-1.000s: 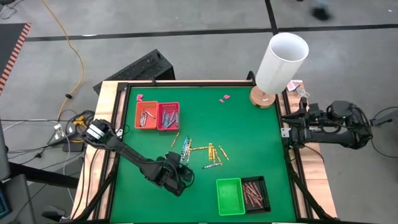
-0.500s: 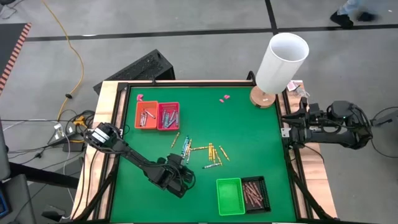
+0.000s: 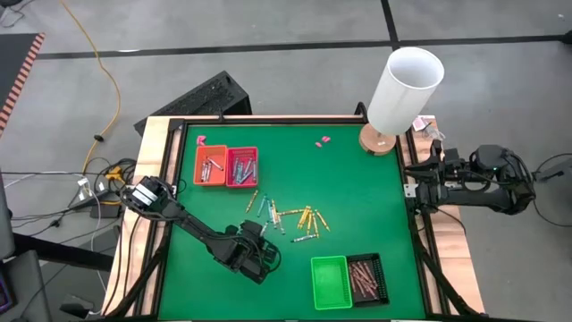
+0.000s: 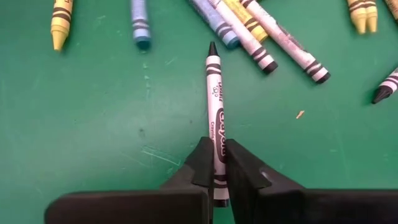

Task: Sort crayons
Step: Put the black crayon into the orange bin

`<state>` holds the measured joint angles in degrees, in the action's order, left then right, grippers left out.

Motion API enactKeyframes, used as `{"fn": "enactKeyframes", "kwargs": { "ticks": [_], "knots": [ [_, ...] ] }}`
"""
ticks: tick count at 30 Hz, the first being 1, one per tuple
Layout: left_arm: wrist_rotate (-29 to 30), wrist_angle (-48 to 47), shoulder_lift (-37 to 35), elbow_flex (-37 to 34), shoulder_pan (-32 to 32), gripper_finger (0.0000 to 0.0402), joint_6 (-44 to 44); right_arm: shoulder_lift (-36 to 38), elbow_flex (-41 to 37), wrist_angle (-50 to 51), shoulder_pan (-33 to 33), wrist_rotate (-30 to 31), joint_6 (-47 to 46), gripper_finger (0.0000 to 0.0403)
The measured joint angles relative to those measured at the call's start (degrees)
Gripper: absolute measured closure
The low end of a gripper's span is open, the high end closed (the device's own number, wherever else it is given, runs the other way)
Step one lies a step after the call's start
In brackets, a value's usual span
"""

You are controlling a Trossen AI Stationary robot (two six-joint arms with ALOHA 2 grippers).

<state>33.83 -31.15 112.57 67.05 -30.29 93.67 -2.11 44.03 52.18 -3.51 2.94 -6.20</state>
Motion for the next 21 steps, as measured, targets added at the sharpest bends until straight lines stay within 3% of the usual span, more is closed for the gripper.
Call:
{"fn": "enactKeyframes", "kwargs": {
  "ticks": [8, 21],
  "knots": [
    [-0.43, -0.18, -0.44, 0.27, -0.92, 0.0393, 0.7, 0.0, 0.0, 0.0, 0.0, 0.0, 0.0, 0.0335],
    [1.09, -13.42, -0.94, 13.01, -0.84, 0.0393, -6.35, 0.0, 0.0, 0.02, 0.0, 0.02, 0.01, 0.0335]
  ]
}}
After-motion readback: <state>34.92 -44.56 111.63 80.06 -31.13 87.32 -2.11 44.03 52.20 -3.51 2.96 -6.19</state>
